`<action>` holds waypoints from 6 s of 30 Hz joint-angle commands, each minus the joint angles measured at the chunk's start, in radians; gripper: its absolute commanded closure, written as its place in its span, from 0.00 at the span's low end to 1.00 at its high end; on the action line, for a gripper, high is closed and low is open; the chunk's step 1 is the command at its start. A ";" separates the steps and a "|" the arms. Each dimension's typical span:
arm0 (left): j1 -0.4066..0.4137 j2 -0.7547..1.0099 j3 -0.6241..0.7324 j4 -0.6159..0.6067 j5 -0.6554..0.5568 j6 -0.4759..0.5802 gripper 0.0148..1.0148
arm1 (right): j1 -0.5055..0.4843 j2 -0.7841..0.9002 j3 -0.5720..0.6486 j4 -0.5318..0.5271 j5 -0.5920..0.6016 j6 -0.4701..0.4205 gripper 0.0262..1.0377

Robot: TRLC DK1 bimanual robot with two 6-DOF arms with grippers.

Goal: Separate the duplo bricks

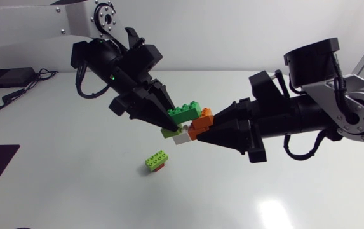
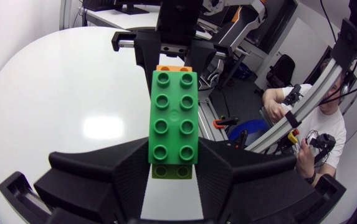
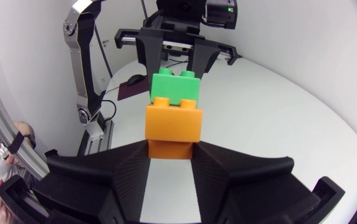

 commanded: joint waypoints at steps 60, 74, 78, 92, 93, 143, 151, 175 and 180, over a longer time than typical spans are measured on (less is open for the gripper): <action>-0.056 -0.191 -0.188 0.227 -0.082 -0.219 0.72 | 0.034 0.387 -0.154 0.196 0.471 -0.195 0.72; -0.059 -0.216 -0.231 0.261 -0.086 -0.236 0.72 | 0.032 0.479 -0.249 0.351 0.449 -0.223 0.69; -0.061 -0.216 -0.232 0.270 -0.086 -0.243 0.72 | 0.019 0.490 -0.273 0.361 0.448 -0.240 0.54; -0.065 -0.221 -0.248 0.285 -0.086 -0.248 0.72 | -0.037 0.441 -0.350 0.348 0.428 -0.296 0.05; -0.065 -0.221 -0.249 0.287 -0.086 -0.248 0.72 | -0.038 0.415 -0.350 0.332 0.426 -0.298 0.04; -0.179 -0.245 -0.326 0.529 -0.066 -0.504 0.71 | 0.026 -0.115 -0.117 -0.097 0.083 0.006 0.05; -0.196 -0.259 -0.323 0.518 -0.057 -0.506 0.71 | 0.019 -0.093 -0.098 -0.102 -0.012 0.030 0.16; -0.199 -0.256 -0.317 0.518 -0.051 -0.509 0.71 | 0.025 -0.121 -0.152 -0.097 -0.061 -0.011 0.72; -0.196 -0.259 -0.309 0.518 -0.043 -0.521 0.71 | 0.040 -0.147 -0.178 -0.097 -0.035 -0.031 0.72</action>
